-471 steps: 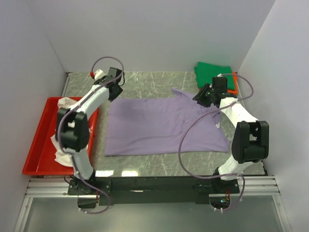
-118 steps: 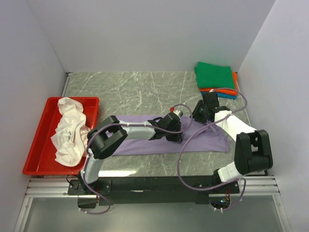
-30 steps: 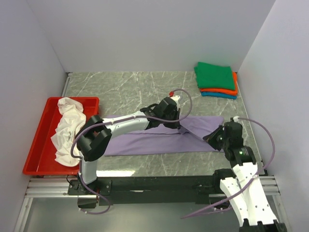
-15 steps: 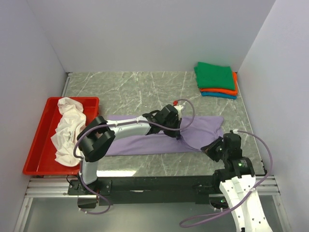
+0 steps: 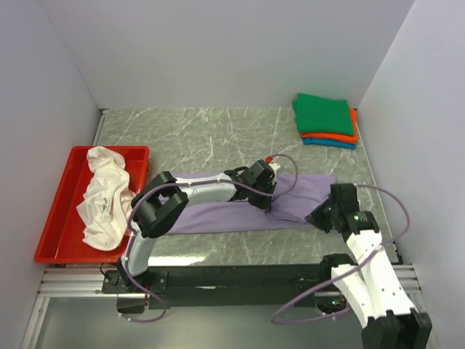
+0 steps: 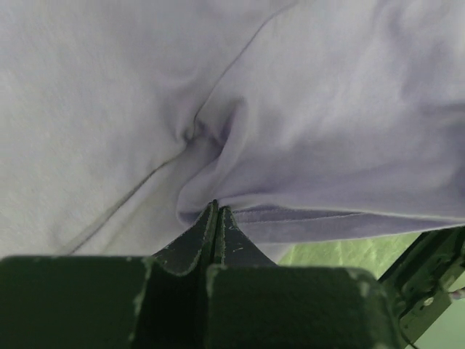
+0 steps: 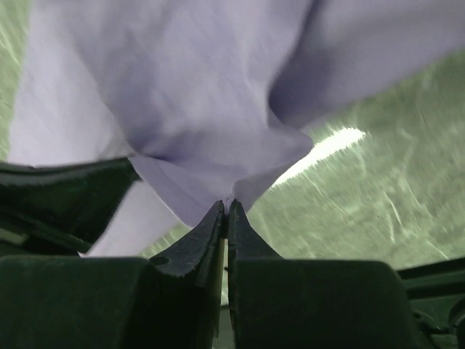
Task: Fold and stack the t-shirts
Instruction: Fold the tshirt
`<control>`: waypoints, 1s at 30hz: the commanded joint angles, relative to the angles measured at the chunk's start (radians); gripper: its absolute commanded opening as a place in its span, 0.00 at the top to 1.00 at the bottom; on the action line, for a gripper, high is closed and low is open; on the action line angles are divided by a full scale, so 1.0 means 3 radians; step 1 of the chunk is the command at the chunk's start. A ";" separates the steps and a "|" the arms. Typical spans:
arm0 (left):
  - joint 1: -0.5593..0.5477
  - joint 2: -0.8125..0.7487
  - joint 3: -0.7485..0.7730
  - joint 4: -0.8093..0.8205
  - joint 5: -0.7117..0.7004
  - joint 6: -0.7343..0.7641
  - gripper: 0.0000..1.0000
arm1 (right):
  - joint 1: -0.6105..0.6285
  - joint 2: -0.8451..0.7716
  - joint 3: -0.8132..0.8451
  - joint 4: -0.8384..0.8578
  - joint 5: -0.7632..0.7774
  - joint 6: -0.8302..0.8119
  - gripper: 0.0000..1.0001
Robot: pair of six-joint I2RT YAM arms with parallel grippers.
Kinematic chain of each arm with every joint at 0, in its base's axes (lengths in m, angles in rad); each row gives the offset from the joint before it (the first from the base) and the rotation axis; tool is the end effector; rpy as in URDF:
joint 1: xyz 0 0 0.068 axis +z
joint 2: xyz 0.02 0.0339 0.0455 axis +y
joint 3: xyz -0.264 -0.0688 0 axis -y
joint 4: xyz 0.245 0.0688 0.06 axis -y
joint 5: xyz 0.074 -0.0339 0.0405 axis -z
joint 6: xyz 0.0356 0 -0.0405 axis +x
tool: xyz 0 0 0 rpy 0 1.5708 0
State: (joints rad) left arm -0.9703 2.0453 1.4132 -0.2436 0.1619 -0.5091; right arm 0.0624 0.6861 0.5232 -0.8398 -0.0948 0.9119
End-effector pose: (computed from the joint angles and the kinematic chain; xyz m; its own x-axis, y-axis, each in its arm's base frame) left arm 0.2459 -0.3693 0.1682 -0.8042 0.3230 -0.4989 0.5504 0.7214 -0.4203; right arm 0.1257 0.0112 0.2080 -0.6043 0.7509 -0.2663 0.5961 0.6479 0.4743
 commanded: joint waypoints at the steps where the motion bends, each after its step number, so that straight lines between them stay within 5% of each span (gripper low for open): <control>1: -0.0008 0.0009 0.0295 -0.0072 -0.0074 0.0051 0.99 | -0.0024 0.0284 0.0306 0.0288 0.0254 -0.0038 1.00; 13: 0.0166 -0.0063 0.0326 -0.0068 0.0038 -0.0231 0.99 | -0.0034 0.1251 0.0904 0.0703 0.0326 -0.0284 1.00; 26: 0.0166 -0.0359 -0.0026 -0.0016 0.0171 -0.0062 0.99 | -0.0034 -0.0154 0.0010 0.0335 -0.0118 -0.0120 1.00; 29: 0.0166 -0.0462 -0.0170 0.0024 0.0186 -0.0031 0.89 | -0.0034 -0.0425 -0.0108 0.0167 -0.0252 -0.0115 0.85; 30: 0.0166 -0.0482 -0.0226 0.0030 0.0191 -0.0021 0.84 | -0.0029 -0.0471 -0.0082 0.0115 -0.0211 -0.0130 0.71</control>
State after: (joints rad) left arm -0.9169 1.9812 1.3716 -0.2714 0.1959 -0.5423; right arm 0.0582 0.5911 0.4961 -0.7517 -0.1322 0.8745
